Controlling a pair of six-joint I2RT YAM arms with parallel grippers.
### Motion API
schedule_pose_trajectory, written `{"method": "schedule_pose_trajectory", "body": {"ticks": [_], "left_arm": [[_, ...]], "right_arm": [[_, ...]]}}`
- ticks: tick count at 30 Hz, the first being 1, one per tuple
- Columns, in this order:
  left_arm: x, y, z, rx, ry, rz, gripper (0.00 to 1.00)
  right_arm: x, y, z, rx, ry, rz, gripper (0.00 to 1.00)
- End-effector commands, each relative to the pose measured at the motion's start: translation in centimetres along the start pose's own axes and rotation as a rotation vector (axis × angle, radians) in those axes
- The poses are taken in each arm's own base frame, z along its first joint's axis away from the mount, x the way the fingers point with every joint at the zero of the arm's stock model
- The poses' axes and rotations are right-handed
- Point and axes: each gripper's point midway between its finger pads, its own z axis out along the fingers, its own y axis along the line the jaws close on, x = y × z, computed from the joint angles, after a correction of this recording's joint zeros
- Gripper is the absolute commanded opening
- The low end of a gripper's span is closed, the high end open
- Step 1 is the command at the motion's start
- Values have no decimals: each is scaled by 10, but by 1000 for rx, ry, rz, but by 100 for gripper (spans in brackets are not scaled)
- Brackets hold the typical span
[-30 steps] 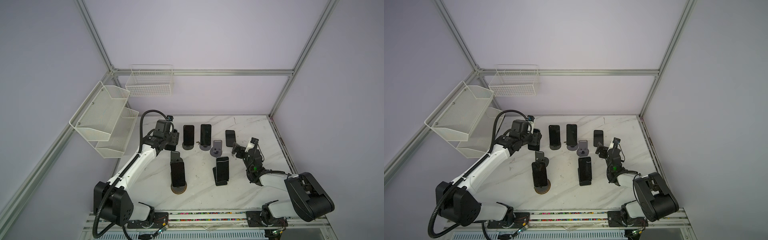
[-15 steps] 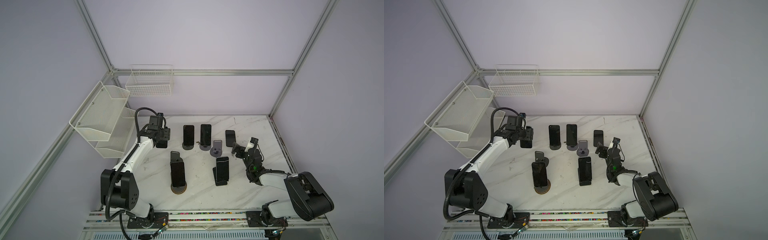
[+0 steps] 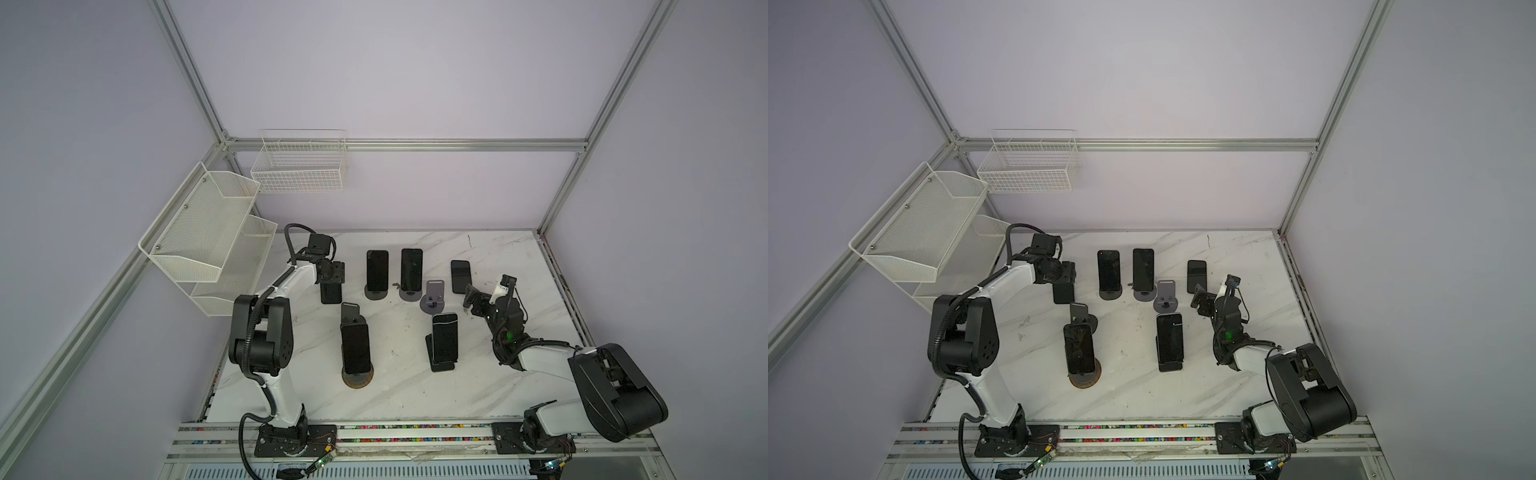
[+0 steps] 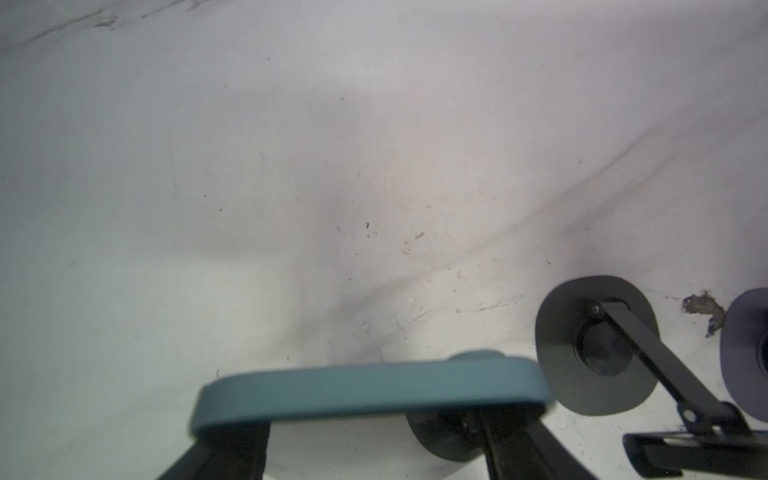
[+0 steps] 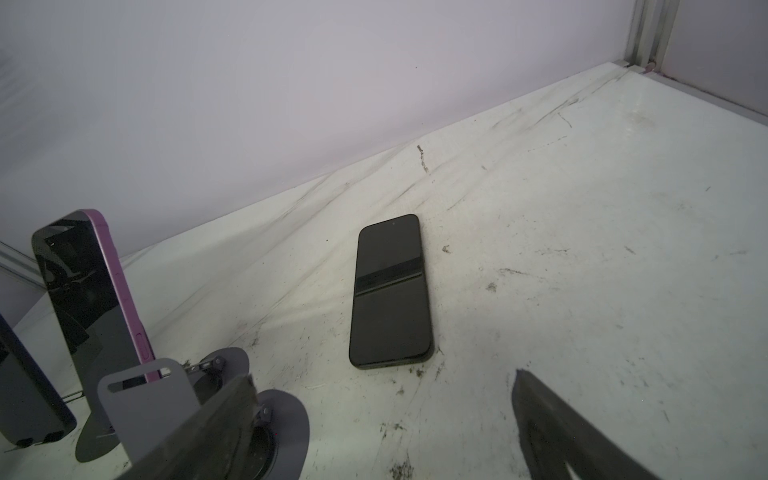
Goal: Remove the phone from the phone stand
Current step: 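Carry the held phone farther from the robot and lower it toward the table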
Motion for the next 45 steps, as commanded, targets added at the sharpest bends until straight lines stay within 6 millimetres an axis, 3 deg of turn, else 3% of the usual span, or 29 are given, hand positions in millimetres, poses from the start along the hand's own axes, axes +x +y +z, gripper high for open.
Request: {"method": "schedule_pose_trajectory", "body": {"ticks": [1,18,29,45], "left_arm": [[-63,-14,-17,67,-160,-24,63],[-38,-38,47,160,-24,-99,62],[-24,-59,64,138,9,-81,63],[3,-59,79,96,76,-80,64]], "right_arm": [[-6,4,4,1,-12,11,97],[-6,2,3,10,-12,10,97],[-5,3,4,8,-7,12,97],[-3,3,6,8,1,14,97]]}}
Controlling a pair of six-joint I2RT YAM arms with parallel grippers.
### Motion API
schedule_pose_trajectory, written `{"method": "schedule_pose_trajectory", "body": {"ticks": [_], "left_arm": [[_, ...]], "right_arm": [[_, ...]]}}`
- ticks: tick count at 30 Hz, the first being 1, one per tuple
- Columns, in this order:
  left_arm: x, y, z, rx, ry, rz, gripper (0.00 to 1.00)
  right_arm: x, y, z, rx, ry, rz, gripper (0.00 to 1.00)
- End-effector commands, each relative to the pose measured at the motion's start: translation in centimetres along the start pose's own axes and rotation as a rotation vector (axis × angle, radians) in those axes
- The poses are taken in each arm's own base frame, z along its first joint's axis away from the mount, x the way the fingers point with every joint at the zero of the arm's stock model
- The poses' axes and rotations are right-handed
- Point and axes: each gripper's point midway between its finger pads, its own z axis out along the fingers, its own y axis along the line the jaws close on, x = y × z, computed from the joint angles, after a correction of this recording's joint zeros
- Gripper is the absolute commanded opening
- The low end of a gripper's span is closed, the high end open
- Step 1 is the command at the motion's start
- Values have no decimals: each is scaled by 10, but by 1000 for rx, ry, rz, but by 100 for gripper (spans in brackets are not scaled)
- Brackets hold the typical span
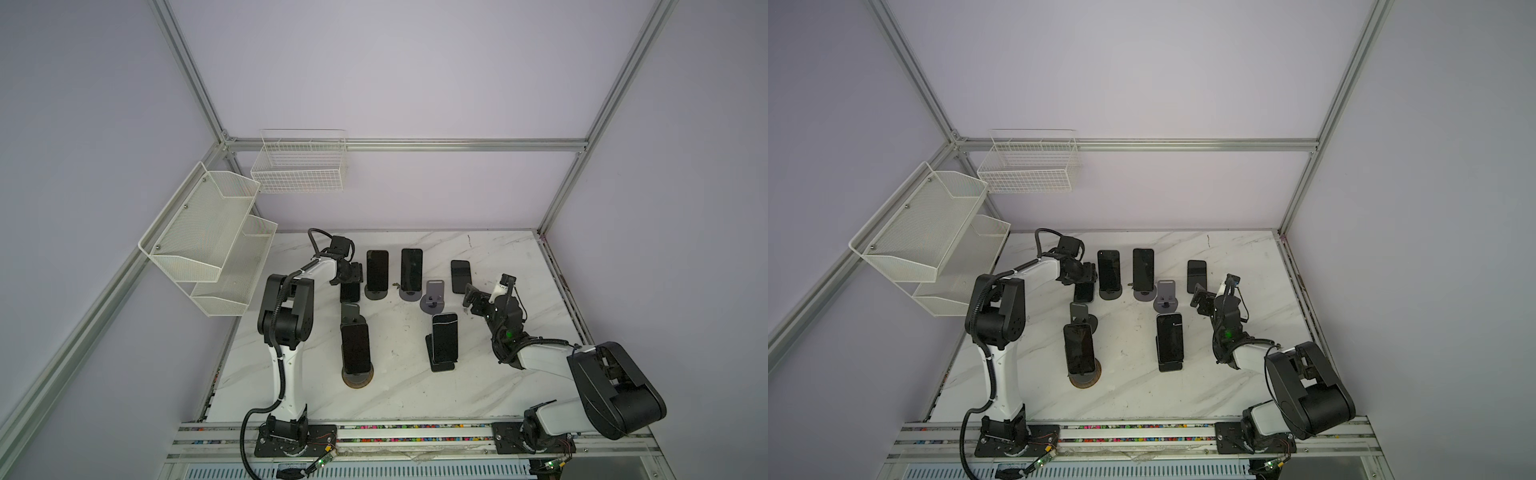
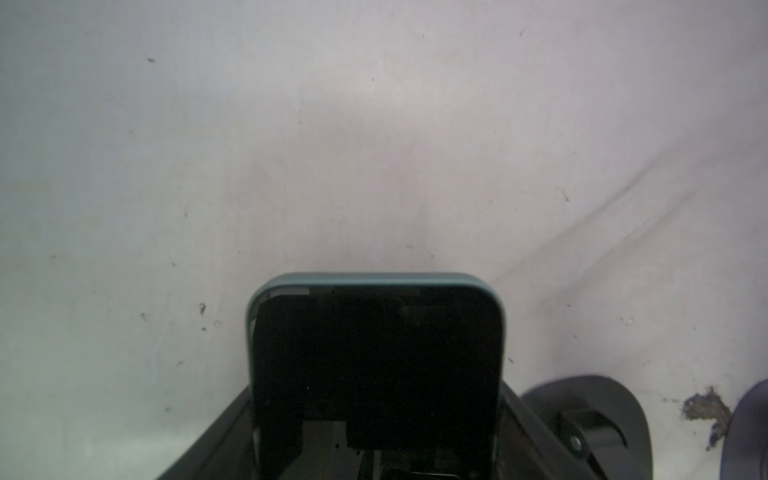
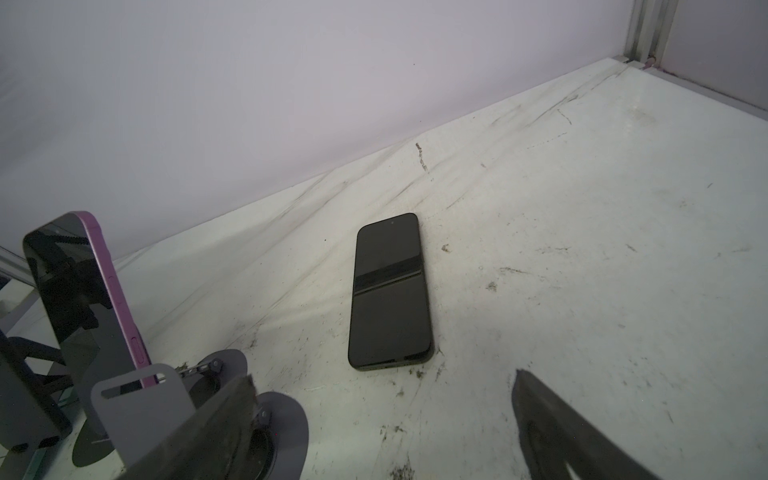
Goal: Remove the phone from the phone stand
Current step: 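Carry the held phone farther from the robot and lower it toward the table, then open the left gripper to set the phone flat on the table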
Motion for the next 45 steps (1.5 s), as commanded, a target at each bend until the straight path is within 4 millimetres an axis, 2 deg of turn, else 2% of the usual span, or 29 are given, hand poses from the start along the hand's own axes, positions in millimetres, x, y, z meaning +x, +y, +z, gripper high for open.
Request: {"method": "schedule_pose_trajectory", "body": {"ticks": [1,28,39,45], "left_arm": [[-5,-5,2,3,-4,-12,65],[28,0,22,-26,132,55,74],[28,0,22,-29,137,50,78],[19,-4,19,-18,126,47,79]], "right_arm": [[-4,4,3,0,-6,8,97],[-1,1,6,17,1,12,97],[-1,1,7,16,5,13,97],[1,1,8,20,14,11,97]]}}
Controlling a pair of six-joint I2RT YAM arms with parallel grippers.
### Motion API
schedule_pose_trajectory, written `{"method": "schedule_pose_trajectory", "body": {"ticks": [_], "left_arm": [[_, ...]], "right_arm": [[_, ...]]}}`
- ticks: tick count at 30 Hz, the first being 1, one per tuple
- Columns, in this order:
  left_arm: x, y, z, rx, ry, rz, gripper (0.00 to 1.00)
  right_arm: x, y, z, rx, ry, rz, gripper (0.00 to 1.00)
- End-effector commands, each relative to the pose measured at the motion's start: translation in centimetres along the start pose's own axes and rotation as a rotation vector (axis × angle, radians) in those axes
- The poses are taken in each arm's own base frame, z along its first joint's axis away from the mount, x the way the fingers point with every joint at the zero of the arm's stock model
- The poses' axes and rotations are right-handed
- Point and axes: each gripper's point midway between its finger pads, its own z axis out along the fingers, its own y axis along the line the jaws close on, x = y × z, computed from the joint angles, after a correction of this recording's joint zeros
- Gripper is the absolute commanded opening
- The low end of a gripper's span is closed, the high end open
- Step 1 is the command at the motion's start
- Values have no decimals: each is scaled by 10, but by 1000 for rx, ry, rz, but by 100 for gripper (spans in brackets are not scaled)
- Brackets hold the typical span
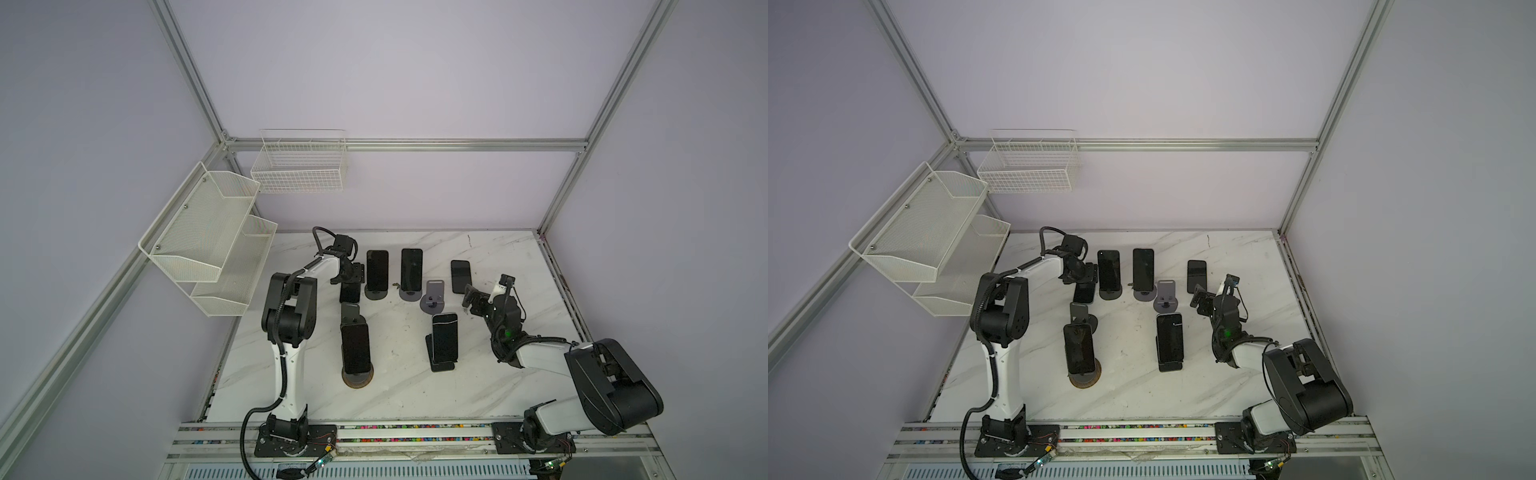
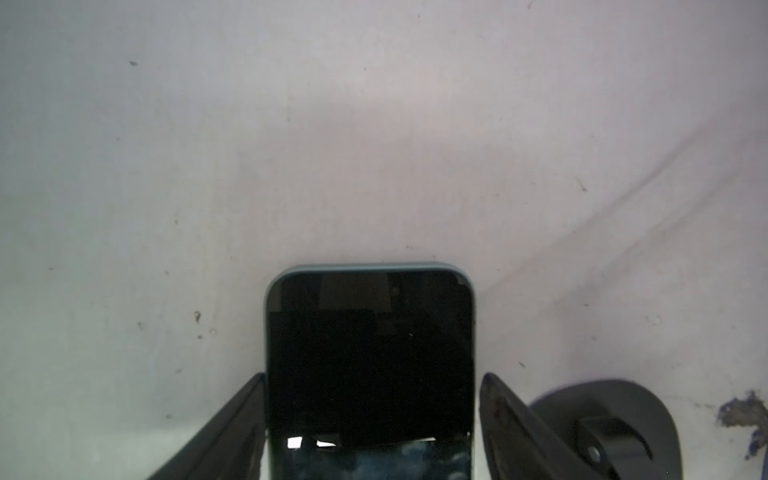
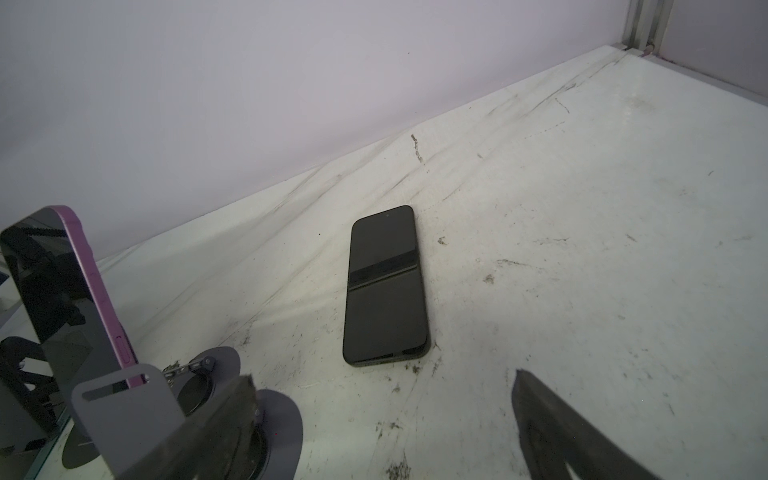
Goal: Remove the phone from the phone stand
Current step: 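Open the left gripper to set the phone flat on the table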
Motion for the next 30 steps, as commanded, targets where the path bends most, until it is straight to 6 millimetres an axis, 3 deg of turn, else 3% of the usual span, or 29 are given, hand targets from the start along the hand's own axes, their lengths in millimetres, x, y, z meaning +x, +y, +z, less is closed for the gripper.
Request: {"method": "schedule_pose_trajectory", "body": {"ticks": [1,6,10,20,30], "left_arm": [[14,-4,13,18,80,-2,79],[4,-2,3,-2,59,-1,81],[-14,0,-21,-13,9,-4,83],[-55,2,-102,-2,-145,-22,86],[-52,4,-192,24,-276,-28,86]], "right_arm": [[-4,3,4,6,-4,8,97],[-3,3,4,6,-1,8,97],[-4,3,4,6,-2,8,97],[-2,4,6,6,7,5,97],[0,3,8,11,18,10,97]]}}
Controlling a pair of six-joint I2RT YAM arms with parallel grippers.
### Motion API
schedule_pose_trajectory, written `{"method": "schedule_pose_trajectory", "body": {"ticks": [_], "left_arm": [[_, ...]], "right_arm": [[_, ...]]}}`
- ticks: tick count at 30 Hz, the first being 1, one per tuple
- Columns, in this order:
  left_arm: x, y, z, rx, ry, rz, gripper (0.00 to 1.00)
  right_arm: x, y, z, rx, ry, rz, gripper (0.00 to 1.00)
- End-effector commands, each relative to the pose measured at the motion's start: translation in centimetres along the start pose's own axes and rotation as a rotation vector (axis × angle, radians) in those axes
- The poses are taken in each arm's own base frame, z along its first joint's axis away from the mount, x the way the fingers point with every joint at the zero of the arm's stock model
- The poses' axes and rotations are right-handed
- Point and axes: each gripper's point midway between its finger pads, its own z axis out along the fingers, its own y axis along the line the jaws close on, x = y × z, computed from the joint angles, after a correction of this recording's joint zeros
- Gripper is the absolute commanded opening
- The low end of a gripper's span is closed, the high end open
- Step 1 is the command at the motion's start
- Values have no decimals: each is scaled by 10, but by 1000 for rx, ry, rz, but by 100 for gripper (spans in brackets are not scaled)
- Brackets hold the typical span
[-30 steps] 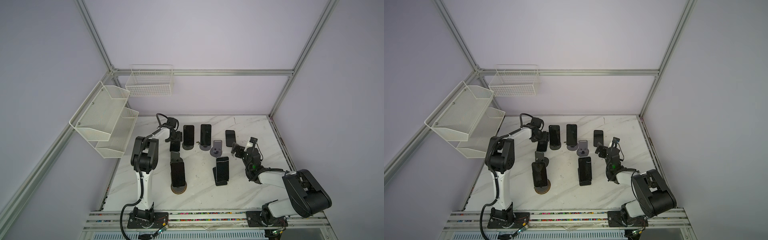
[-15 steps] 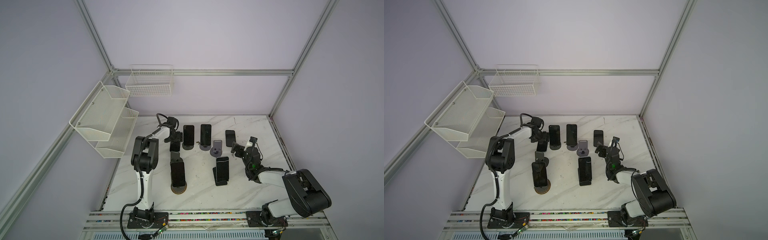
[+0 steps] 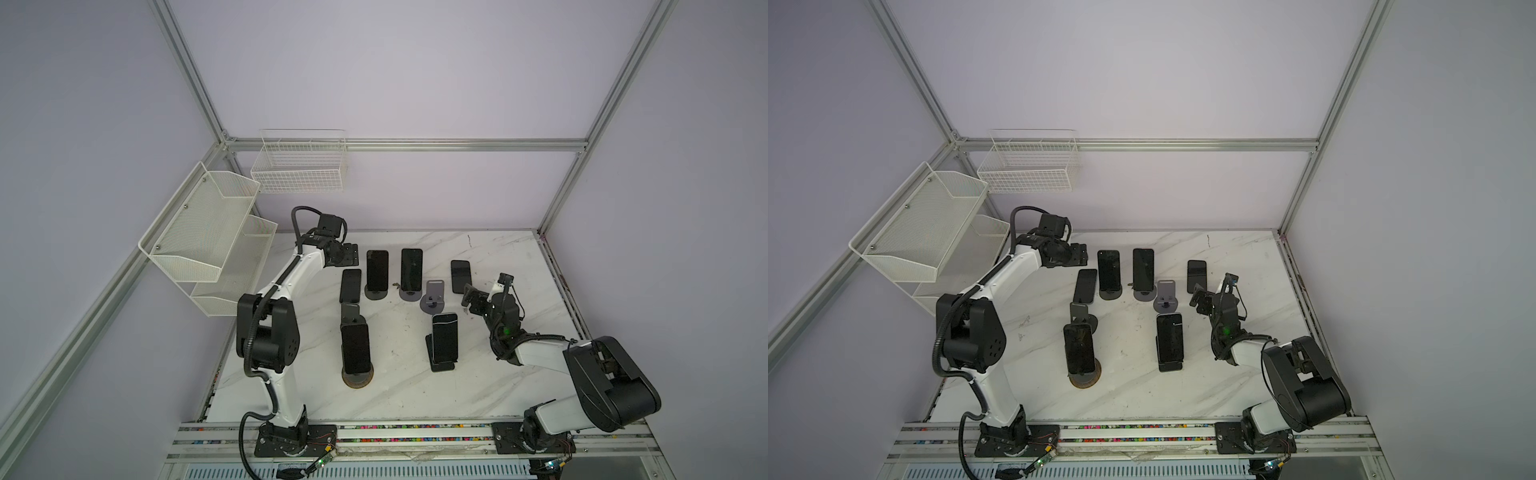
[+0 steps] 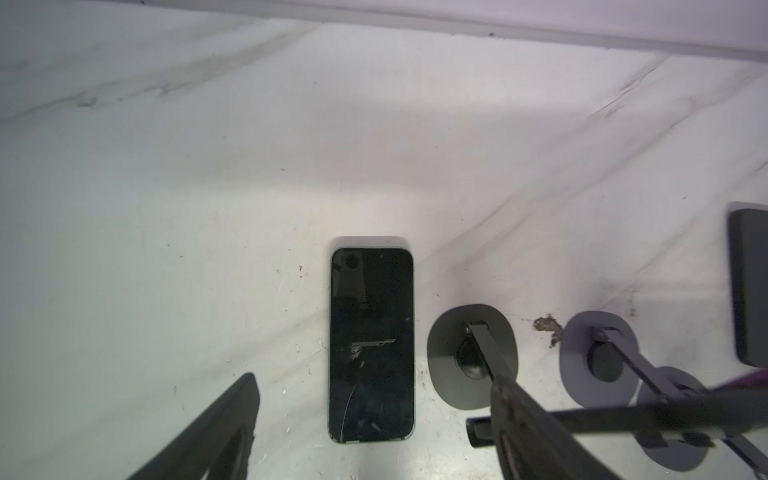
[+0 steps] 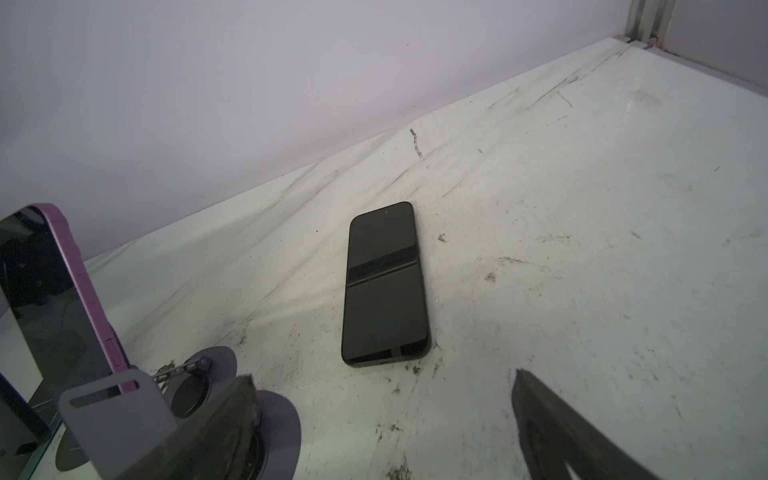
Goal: Remove the phone from the phone stand
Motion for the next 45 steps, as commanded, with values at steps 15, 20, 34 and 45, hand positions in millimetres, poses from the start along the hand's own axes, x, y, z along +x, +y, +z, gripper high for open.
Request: {"method": "schedule_pose_trajectory", "body": {"ticks": [15,20,34,45], "left_arm": [[79,-8,-160,226,-135,-37,100],[94,12,-188,162,-213,-98,99],[139,-33,-194,425,-158,-168,100],[169,-11,-188,144,-194,-246,100]], "right_arm": [[-3,2,4,16,2,17,97],[-4,1,4,18,0,19,97],[-3,-1,4,32,5,32,97],[0,-3,7,49,21,34,97]]}}
